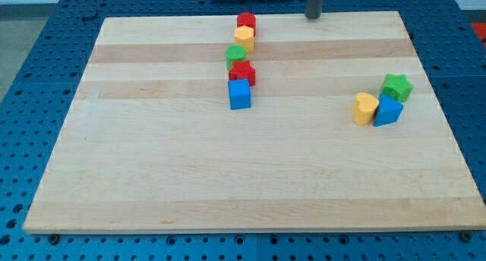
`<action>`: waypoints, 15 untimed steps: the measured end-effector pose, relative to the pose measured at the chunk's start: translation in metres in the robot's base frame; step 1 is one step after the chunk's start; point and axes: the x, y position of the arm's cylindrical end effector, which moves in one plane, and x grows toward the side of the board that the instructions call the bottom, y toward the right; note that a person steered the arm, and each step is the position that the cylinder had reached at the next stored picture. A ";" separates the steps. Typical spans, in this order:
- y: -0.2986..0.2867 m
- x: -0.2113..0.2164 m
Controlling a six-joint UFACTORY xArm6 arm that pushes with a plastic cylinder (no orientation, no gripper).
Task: Move the red circle towards the green star
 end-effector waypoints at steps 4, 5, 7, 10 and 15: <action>-0.064 0.001; -0.076 0.001; -0.121 0.001; -0.168 0.023; -0.069 0.046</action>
